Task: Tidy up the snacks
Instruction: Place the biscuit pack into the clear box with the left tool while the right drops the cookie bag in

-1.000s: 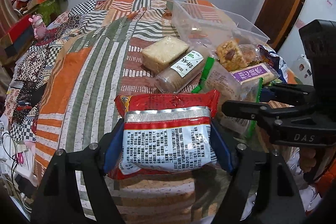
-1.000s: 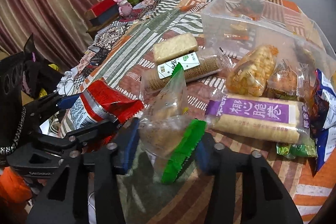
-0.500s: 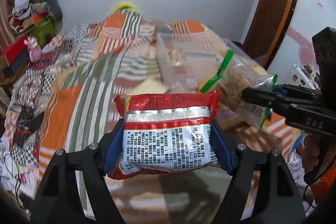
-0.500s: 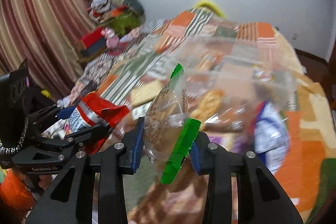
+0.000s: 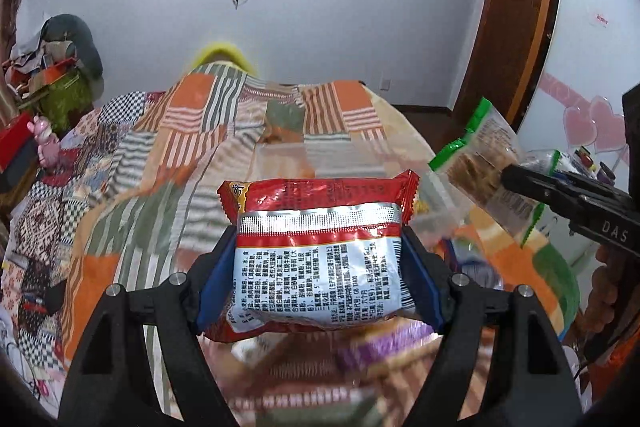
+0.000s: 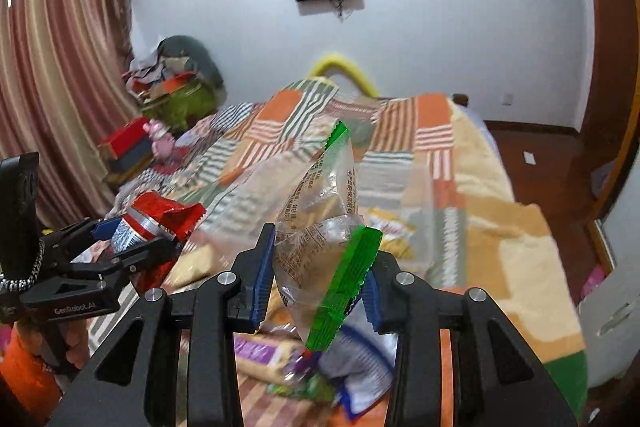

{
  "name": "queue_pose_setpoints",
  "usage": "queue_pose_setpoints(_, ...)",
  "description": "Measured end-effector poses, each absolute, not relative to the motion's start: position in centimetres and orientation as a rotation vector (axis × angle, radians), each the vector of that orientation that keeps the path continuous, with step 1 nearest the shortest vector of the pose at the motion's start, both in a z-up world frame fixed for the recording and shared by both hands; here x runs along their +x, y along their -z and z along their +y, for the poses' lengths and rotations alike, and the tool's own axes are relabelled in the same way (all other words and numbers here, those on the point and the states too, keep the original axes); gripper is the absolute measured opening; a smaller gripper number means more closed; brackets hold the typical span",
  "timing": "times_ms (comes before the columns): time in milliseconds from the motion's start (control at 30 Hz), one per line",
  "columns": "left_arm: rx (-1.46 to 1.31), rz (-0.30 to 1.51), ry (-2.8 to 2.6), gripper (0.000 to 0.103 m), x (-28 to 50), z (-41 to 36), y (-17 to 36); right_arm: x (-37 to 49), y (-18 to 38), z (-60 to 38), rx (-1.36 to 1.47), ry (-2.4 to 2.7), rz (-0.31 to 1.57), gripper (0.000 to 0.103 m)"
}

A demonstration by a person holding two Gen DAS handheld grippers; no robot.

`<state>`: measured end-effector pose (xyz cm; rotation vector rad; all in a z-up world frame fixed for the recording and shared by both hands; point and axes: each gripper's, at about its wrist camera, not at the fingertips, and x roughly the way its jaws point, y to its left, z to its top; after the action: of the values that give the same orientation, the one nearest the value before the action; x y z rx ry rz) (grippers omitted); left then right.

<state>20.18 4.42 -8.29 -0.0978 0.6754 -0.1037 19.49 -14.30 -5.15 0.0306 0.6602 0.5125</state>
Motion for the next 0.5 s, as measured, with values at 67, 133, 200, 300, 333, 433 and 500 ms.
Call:
queue_pose_setpoints(67, -0.098, 0.673, 0.106, 0.076, 21.5, 4.2, 8.1, 20.4, 5.2, -14.2, 0.026, -0.501, 0.655, 0.034)
queue_pose_setpoints(133, -0.094, 0.676, 0.11, 0.076, 22.9, 3.9, 8.1, 21.1, 5.4, -14.2, 0.023, -0.498, 0.654, 0.034)
queue_pose_setpoints(200, -0.089, 0.684, 0.112, 0.077, 24.2, 3.6, 8.3, 22.1, 5.8, -13.9, 0.021, -0.495, 0.66, 0.035)
queue_pose_setpoints(300, -0.083, 0.705, 0.12, 0.077, 26.3, 3.0, 9.0, 23.7, 6.6, -13.5, 0.025, -0.499, 0.681, 0.035)
queue_pose_setpoints(333, -0.082, 0.714, 0.121, 0.077, 27.0, 2.9, 9.3, 24.3, 7.0, -13.3, 0.025, -0.501, 0.692, 0.035)
queue_pose_setpoints(433, -0.082, 0.748, 0.129, 0.077, 28.8, 2.6, 10.5, 25.7, 7.9, -12.9, 0.014, -0.507, 0.721, 0.035)
queue_pose_setpoints(500, -0.078, 0.774, 0.131, 0.077, 30.1, 2.5, 11.3, 26.5, 8.4, -12.8, 0.002, -0.507, 0.739, 0.035)
